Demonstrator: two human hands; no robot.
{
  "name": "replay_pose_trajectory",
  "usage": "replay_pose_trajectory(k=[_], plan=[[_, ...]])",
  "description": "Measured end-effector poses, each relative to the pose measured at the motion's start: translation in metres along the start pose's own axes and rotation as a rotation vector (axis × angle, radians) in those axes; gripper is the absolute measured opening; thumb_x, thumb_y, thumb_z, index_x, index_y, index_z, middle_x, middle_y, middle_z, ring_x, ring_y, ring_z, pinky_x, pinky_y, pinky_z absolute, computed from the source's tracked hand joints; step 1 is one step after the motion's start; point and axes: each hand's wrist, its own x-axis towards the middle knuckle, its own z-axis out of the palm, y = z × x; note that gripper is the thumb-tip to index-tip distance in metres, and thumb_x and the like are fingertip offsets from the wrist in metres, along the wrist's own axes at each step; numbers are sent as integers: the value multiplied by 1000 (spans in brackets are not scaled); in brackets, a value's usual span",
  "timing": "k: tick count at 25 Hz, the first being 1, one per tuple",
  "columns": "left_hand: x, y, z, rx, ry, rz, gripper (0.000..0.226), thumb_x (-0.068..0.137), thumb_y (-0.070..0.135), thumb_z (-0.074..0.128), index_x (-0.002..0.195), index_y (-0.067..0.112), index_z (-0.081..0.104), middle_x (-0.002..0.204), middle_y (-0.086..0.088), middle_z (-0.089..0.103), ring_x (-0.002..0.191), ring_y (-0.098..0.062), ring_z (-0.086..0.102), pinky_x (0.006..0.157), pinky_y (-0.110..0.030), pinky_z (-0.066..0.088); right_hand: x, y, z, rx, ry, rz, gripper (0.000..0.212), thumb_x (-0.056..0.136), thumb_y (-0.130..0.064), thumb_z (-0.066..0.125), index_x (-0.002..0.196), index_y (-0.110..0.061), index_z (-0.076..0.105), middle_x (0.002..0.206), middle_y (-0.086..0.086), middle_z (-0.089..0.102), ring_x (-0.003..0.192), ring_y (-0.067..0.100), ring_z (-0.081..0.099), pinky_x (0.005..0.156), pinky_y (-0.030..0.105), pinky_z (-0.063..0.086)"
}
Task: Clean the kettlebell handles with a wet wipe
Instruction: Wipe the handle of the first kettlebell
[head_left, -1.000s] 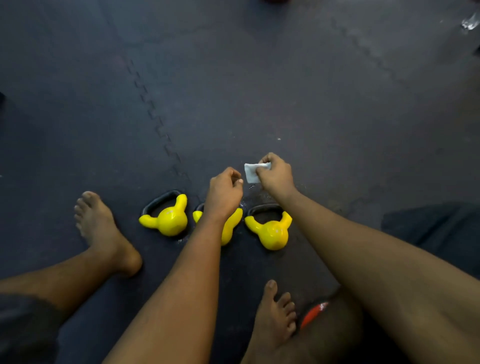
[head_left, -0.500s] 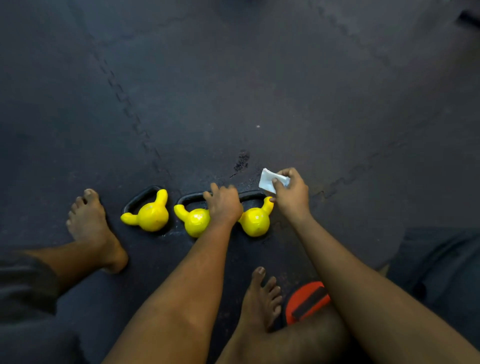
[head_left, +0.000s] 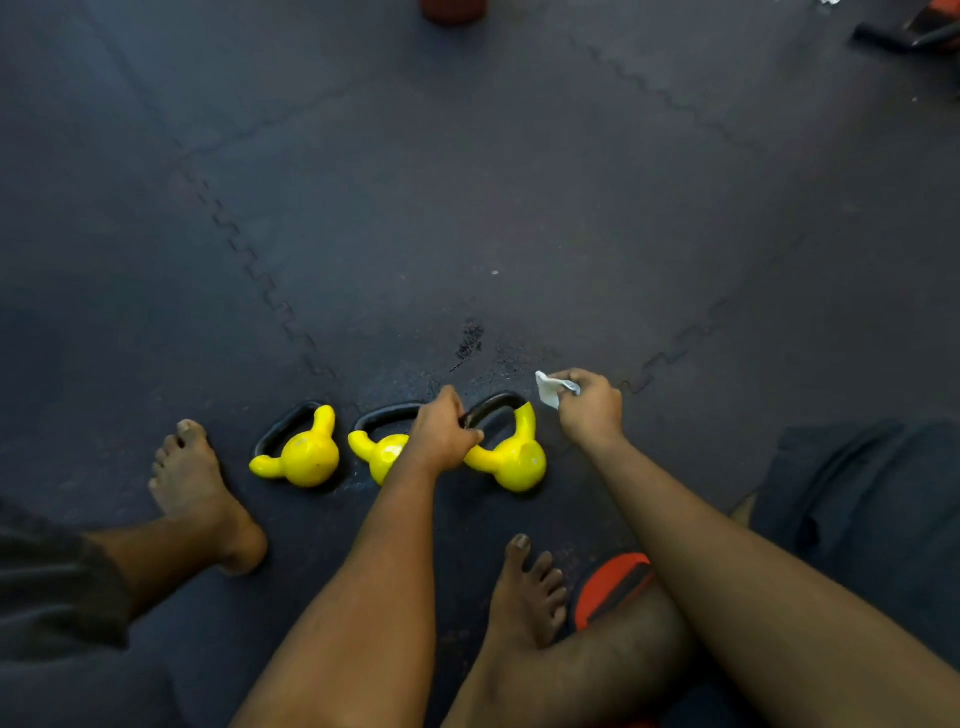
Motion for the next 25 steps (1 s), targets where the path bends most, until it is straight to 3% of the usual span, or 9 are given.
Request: replay_pose_trajectory(k=[3, 7, 11, 13, 16, 19, 22, 25], plan=[[-21, 8, 7, -101, 35, 57, 34, 81, 15, 72, 103, 14, 46, 80, -3, 57, 74, -22, 53, 65, -31, 40, -13, 6, -7, -32, -35, 22, 30, 86, -2, 54, 104, -15, 76, 103, 10, 74, 98, 25, 66, 66, 14, 36], [-26, 21, 15, -77, 52, 164, 35, 80, 9, 65, 105, 19, 42, 89, -10, 63, 82, -29, 60, 69, -39, 50, -21, 13, -7, 21, 27, 128, 33, 87, -1, 53, 112, -12, 73, 112, 13, 71, 105, 27, 64, 72, 18, 39], [-20, 27, 8, -4, 66, 258, 35, 78, 4, 64, 104, 16, 44, 85, -8, 60, 77, -28, 56, 64, -31, 37, -21, 15, -3, 35, 10, 210, 34, 88, -1, 53, 114, -12, 71, 115, 15, 69, 107, 30, 62, 75, 23, 42], [-17, 22, 3, -4, 77, 250, 35, 79, 3, 64, 106, 15, 45, 89, -9, 61, 81, -31, 58, 65, -35, 41, -20, 16, 4, 53, 0, 209, 33, 87, -2, 52, 112, -12, 72, 112, 16, 69, 105, 32, 63, 79, 26, 47], [-14, 7, -1, -47, 85, 200, 44, 82, 3, 63, 121, 18, 48, 102, -8, 61, 95, -30, 60, 80, -39, 48, -20, 17, 18, 148, -58, 220, 29, 87, -3, 52, 107, -11, 72, 103, 15, 70, 96, 31, 65, 84, 38, 55], [-13, -2, 1, -60, 94, 196, 51, 85, 0, 58, 133, 16, 51, 121, -8, 58, 112, -26, 55, 96, -37, 45, -24, 13, 33, 251, -197, 230, 25, 88, -6, 56, 110, -10, 67, 100, 9, 68, 91, 23, 61, 75, 31, 50], [-12, -1, 13, -148, 122, 141, 28, 92, 13, 54, 120, 16, 53, 112, -9, 61, 103, -27, 57, 84, -34, 43, -20, 8, 39, 436, -304, 283, 23, 89, -1, 58, 111, -5, 65, 104, 17, 68, 89, 23, 62, 72, 34, 52], [-14, -2, 19, -138, 183, 84, 18, 98, 31, 49, 109, 16, 49, 94, -7, 61, 87, -28, 57, 69, -35, 40, -19, 5, 38, 445, -278, 165, 26, 90, 0, 55, 110, -9, 69, 102, 15, 71, 86, 20, 63, 69, 30, 51]])
